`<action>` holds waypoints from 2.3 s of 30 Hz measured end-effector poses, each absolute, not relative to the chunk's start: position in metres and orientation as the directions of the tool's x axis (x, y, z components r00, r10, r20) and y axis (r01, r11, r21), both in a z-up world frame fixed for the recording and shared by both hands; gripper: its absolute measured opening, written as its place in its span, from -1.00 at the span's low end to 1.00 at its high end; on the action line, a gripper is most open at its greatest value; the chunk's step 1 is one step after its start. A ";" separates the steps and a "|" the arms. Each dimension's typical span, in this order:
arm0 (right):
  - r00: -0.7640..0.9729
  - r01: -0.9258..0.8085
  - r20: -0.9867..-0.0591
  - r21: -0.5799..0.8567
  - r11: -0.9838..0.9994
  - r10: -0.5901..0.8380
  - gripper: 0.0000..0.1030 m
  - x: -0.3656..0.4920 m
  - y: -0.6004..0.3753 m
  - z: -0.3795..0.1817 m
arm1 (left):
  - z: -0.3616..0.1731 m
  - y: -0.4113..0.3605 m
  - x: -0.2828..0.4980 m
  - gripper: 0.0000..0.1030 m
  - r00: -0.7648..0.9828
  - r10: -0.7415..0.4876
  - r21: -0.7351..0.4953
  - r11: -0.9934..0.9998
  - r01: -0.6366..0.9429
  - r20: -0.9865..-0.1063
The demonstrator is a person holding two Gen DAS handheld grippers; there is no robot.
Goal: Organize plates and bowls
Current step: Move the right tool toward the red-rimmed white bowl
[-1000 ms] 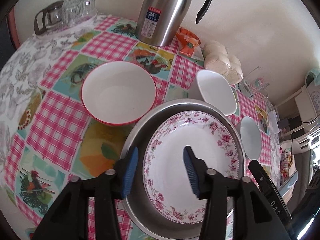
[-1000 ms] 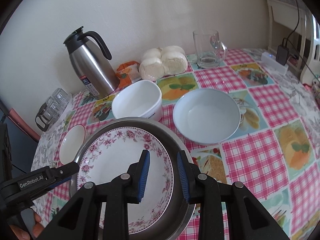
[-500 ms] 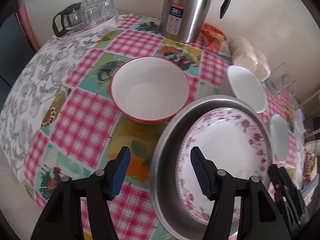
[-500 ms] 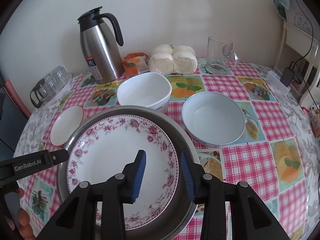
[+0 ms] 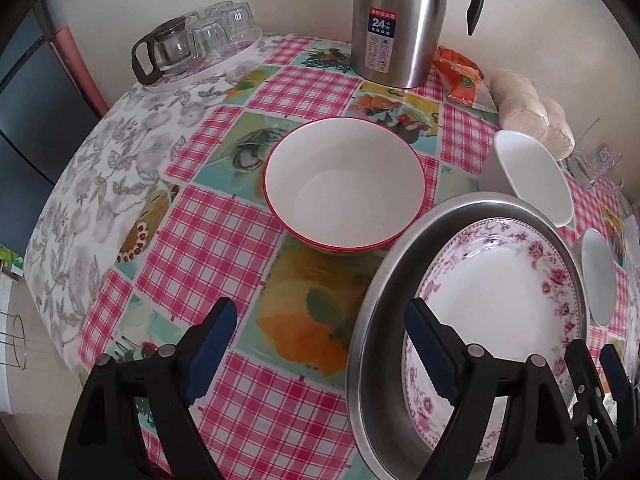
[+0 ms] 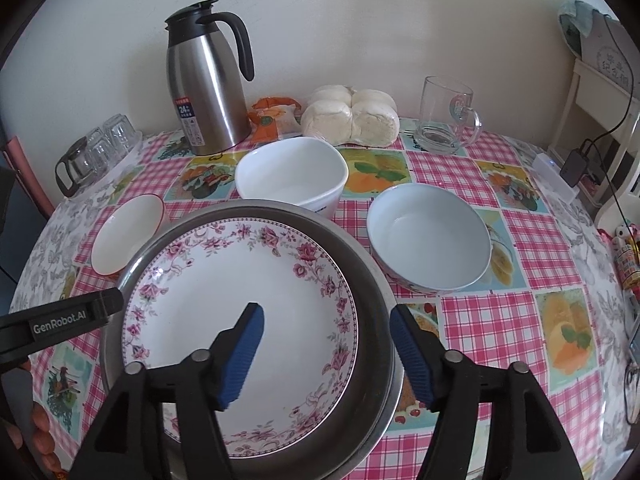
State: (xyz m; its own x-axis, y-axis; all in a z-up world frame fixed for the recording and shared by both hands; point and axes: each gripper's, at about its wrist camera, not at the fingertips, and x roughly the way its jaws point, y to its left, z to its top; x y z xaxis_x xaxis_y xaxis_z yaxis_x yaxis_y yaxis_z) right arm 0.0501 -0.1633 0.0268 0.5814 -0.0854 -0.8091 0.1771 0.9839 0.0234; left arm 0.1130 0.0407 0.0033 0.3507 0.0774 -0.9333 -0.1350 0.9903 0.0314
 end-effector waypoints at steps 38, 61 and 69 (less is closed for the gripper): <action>0.655 0.329 -0.739 0.088 0.940 -0.160 1.00 0.048 -0.214 0.056 | 0.064 0.017 0.135 0.94 0.647 -0.080 -0.139 0.990 -0.040 -0.758; 0.576 0.462 -0.785 0.082 0.883 -0.228 1.00 0.072 -0.293 0.082 | 0.077 -0.037 0.180 0.94 0.627 -0.180 -0.163 0.983 0.086 -0.757; 0.565 0.442 -0.807 0.120 0.889 -0.172 1.00 0.095 -0.294 0.061 | 0.056 -0.042 0.202 0.94 0.572 -0.192 -0.185 0.980 0.070 -0.797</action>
State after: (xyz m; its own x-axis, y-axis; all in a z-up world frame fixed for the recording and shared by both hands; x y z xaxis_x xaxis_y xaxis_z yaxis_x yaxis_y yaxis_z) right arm 0.0949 -0.2938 0.0606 0.5654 -0.1719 -0.8067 0.4420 0.8889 0.1203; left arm 0.2019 -0.0421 0.0560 0.5725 -0.1915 -0.7973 0.0699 0.9802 -0.1853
